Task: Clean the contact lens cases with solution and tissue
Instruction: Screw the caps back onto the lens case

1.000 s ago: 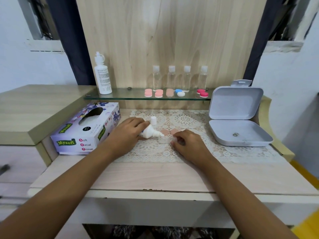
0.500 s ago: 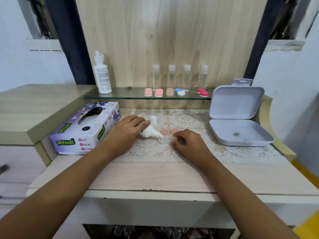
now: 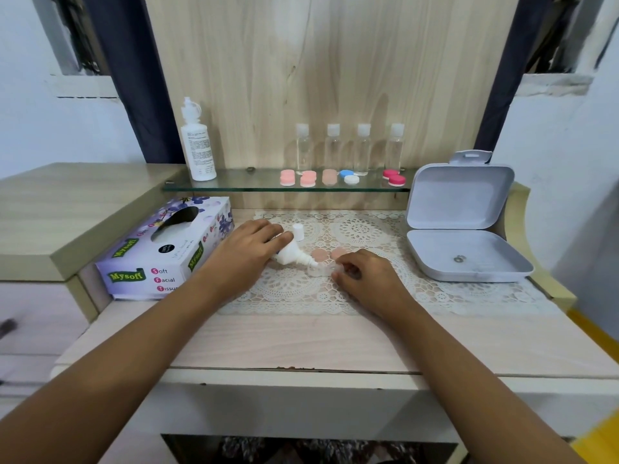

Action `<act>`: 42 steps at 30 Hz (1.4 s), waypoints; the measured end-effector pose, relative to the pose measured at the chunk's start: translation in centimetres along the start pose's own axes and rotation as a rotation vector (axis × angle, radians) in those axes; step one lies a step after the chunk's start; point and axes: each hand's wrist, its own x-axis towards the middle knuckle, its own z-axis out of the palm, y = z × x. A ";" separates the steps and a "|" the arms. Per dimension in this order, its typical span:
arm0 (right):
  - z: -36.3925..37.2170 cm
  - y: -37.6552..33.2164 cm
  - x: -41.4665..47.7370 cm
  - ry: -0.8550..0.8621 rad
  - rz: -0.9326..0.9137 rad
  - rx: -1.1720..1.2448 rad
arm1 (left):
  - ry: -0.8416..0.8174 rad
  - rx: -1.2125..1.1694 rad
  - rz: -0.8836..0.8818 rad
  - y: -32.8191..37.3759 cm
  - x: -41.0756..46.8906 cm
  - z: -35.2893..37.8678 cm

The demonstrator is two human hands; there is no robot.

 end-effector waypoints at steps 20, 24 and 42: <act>-0.1 0.0 0.0 -0.015 0.001 0.001 | 0.004 0.034 0.004 0.0 0.0 0.0; -0.1 0.0 0.0 -0.018 0.001 0.003 | 0.002 0.036 0.008 0.1 0.0 0.0; -0.5 -0.3 0.2 -0.073 0.074 0.081 | 0.061 0.007 0.035 1.3 1.4 0.8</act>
